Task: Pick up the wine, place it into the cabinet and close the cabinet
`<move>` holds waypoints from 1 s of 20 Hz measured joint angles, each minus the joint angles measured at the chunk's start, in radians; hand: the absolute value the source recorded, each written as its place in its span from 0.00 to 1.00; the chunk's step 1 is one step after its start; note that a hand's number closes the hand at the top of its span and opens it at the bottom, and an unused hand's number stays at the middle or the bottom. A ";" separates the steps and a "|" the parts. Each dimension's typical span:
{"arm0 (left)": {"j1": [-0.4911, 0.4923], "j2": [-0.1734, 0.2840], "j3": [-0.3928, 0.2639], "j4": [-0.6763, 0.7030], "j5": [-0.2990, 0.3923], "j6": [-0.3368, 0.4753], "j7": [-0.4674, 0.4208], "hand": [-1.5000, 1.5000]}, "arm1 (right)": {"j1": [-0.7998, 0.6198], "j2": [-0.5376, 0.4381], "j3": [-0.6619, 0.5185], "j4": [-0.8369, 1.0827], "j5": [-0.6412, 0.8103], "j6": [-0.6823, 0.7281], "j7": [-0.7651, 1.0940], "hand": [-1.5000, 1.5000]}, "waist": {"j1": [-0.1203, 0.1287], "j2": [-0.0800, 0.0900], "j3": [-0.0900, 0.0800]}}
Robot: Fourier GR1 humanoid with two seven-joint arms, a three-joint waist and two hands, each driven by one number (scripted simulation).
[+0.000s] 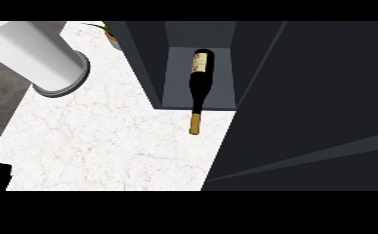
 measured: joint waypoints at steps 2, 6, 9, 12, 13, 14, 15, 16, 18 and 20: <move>0.004 0.008 0.010 0.005 0.006 -0.020 -0.001 1.00 | -0.017 -0.017 0.012 0.005 0.004 -0.015 -0.006 1.00 | 0.008 0.001 0.000; 0.017 0.020 0.022 0.008 0.017 -0.051 -0.001 1.00 | -0.045 -0.040 0.023 0.015 0.000 -0.038 -0.019 1.00 | 0.024 0.002 -0.001; 0.018 0.024 0.030 0.009 0.020 -0.067 -0.004 1.00 | -0.063 -0.051 0.029 0.027 -0.011 -0.042 -0.034 1.00 | 0.035 0.004 -0.002; 0.021 0.030 0.034 0.014 0.019 -0.083 -0.005 1.00 | -0.072 -0.060 0.033 0.041 -0.032 -0.046 -0.050 1.00 | 0.046 0.009 -0.003; 0.020 0.033 0.034 0.014 0.020 -0.089 -0.004 1.00 | -0.076 -0.062 0.034 0.044 -0.038 -0.046 -0.056 1.00 | 0.049 0.010 -0.003; 0.020 0.033 0.034 0.014 0.019 -0.095 -0.004 1.00 | -0.079 -0.064 0.035 0.047 -0.043 -0.047 -0.061 1.00 | 0.052 0.011 -0.004; 0.018 0.035 0.036 0.018 0.020 -0.100 -0.004 1.00 | -0.080 -0.066 0.036 0.051 -0.049 -0.049 -0.066 1.00 | 0.052 0.013 -0.004; 0.017 0.036 0.037 0.018 0.021 -0.104 -0.003 1.00 | -0.081 -0.067 0.036 0.054 -0.055 -0.051 -0.069 1.00 | 0.053 0.014 -0.004; 0.016 0.037 0.038 0.023 0.023 -0.115 -0.003 1.00 | -0.080 -0.069 0.036 0.061 -0.069 -0.054 -0.075 1.00 | 0.059 0.017 -0.005; 0.013 0.035 0.037 0.023 0.022 -0.122 -0.006 1.00 | -0.079 -0.070 0.035 0.069 -0.086 -0.057 -0.081 1.00 | 0.065 0.021 -0.006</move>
